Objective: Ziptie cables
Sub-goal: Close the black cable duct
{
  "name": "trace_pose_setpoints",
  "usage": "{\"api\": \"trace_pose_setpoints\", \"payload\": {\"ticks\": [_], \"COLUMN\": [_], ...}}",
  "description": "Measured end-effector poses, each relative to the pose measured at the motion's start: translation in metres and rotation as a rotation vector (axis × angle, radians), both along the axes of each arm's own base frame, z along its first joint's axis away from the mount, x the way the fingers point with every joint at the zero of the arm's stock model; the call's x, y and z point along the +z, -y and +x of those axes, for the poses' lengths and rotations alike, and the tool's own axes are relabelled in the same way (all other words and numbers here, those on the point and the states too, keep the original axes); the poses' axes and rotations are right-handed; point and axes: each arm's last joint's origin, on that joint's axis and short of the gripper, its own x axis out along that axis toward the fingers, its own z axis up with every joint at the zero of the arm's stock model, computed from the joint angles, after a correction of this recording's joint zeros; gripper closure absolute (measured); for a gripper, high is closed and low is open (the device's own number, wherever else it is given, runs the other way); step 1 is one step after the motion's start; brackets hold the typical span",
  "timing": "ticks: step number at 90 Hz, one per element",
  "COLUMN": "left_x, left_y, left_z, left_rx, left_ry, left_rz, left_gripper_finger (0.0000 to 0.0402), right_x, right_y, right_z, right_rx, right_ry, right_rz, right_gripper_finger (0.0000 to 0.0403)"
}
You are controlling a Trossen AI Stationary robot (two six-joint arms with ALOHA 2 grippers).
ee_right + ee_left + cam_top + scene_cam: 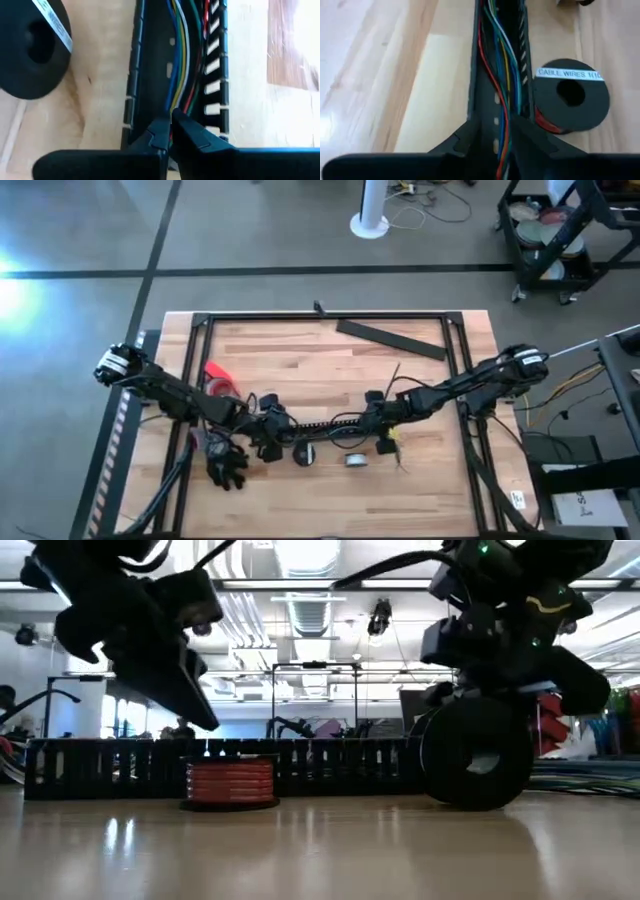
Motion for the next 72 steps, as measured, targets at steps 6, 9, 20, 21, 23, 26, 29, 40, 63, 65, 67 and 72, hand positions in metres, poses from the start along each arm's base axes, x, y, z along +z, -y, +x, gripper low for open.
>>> {"api": "trace_pose_setpoints", "payload": {"ticks": [6, 9, 20, 21, 23, 26, 29, 40, 63, 65, 67, 72], "left_x": [0.003, 0.007, 0.022, 0.024, 0.027, 0.032, 0.037, 0.051, 0.064, 0.064, 0.064, 0.063], "left_y": [0.0, 0.0, 0.001, 0.002, 0.002, 0.002, 0.002, 0.003, 0.006, 0.006, 0.005, 0.005], "left_z": [0.002, 0.004, 0.011, 0.012, 0.013, 0.016, 0.018, 0.026, 0.038, 0.038, 0.038, 0.038], "left_rx": [0.007, 0.015, 0.044, 0.046, 0.051, 0.057, 0.066, 0.111, 0.149, 0.16, 0.175, 0.196], "left_ry": [-0.004, 0.008, 0.045, 0.049, 0.061, 0.08, 0.101, 0.182, 0.495, 0.524, 0.546, 0.589], "left_rz": [0.018, 0.025, 0.047, 0.048, 0.052, 0.055, 0.06, 0.077, 0.022, 0.018, 0.019, 0.021], "left_gripper_finger": [0.0322, 0.0322, 0.0317, 0.0316, 0.0314, 0.031, 0.0306, 0.0288, 0.0249, 0.0246, 0.0243, 0.0237], "right_x": [0.005, 0.008, 0.023, 0.025, 0.028, 0.033, 0.037, 0.053, 0.098, 0.102, 0.106, 0.117], "right_y": [0.0, 0.001, 0.003, 0.003, 0.003, 0.004, 0.004, 0.007, 0.015, 0.016, 0.016, 0.018], "right_z": [-0.002, -0.003, -0.006, -0.006, -0.007, -0.009, -0.01, -0.017, -0.03, -0.031, -0.031, -0.032], "right_rx": [-0.004, -0.006, -0.014, -0.013, -0.012, -0.018, -0.025, -0.054, -0.115, -0.123, -0.128, -0.142], "right_ry": [0.002, -0.001, -0.002, 0.0, 0.005, 0.013, 0.022, 0.068, 0.303, 0.335, 0.366, 0.44], "right_rz": [-0.001, -0.001, -0.001, -0.002, -0.007, -0.016, -0.027, -0.071, -0.24, -0.259, -0.274, -0.298], "right_gripper_finger": [0.04, 0.04, 0.0397, 0.0396, 0.0394, 0.039, 0.0385, 0.0355, 0.0259, 0.0252, 0.0245, 0.023]}}
